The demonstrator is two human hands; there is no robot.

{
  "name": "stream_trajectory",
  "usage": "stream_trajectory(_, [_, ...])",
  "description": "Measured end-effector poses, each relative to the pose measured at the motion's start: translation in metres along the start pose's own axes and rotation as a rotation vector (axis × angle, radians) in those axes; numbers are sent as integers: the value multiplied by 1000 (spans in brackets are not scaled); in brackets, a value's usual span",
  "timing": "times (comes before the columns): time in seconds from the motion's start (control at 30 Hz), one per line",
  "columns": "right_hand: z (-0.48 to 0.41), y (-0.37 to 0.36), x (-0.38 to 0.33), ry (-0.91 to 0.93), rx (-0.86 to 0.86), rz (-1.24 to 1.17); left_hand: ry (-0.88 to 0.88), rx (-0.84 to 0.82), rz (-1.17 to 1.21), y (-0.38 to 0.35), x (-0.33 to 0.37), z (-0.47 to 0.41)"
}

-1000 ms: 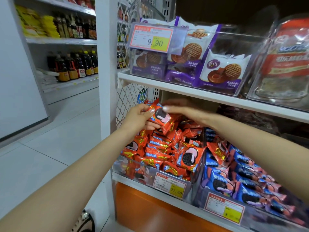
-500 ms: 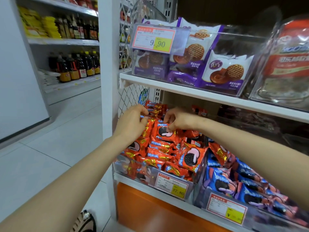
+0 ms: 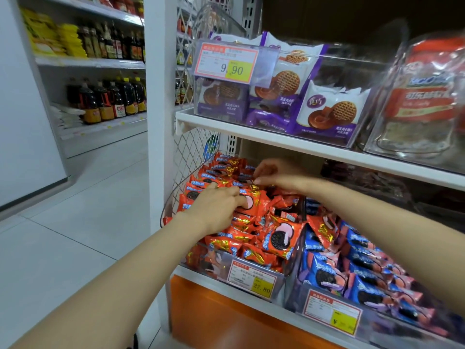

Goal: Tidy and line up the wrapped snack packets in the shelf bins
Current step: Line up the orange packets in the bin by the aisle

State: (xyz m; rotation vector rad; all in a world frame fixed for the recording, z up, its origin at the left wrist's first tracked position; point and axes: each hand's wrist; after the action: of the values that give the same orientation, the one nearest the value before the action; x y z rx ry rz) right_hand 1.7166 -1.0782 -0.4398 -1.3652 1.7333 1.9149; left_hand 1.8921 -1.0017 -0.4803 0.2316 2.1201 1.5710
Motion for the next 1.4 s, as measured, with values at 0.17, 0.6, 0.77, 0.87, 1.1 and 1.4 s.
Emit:
stream_trajectory(0.17, [4, 54, 21, -52, -83, -161, 11, 36, -53, 1, 3, -1])
stream_trajectory(0.6, [20, 59, 33, -6, -125, 383, -39, -28, -41, -1, 18, -11])
stream_trajectory(0.77, [40, 64, 29, 57, 89, 6, 58, 83, 336, 6, 12, -10])
stream_trajectory(0.87, [61, 62, 14, 95, 71, -235, 306, 205, 933, 21, 15, -11])
stream_trajectory(1.1, [82, 29, -5, 199, 124, -293, 523, -71, 1691, 36, 28, -18])
stream_trajectory(1.4, [79, 20, 7, 127, 171, -669, 477, -6, 1452, 30, 19, -14])
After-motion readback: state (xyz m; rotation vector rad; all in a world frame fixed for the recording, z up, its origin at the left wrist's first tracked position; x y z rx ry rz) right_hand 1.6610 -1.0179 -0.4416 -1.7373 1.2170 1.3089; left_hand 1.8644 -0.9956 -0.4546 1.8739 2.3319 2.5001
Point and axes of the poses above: each hand's wrist, its own z-axis away from the middle knuckle, its own y-axis out of the back of the hand, x = y × z, and after that the axes turned 13 degrees about -z, right-handed
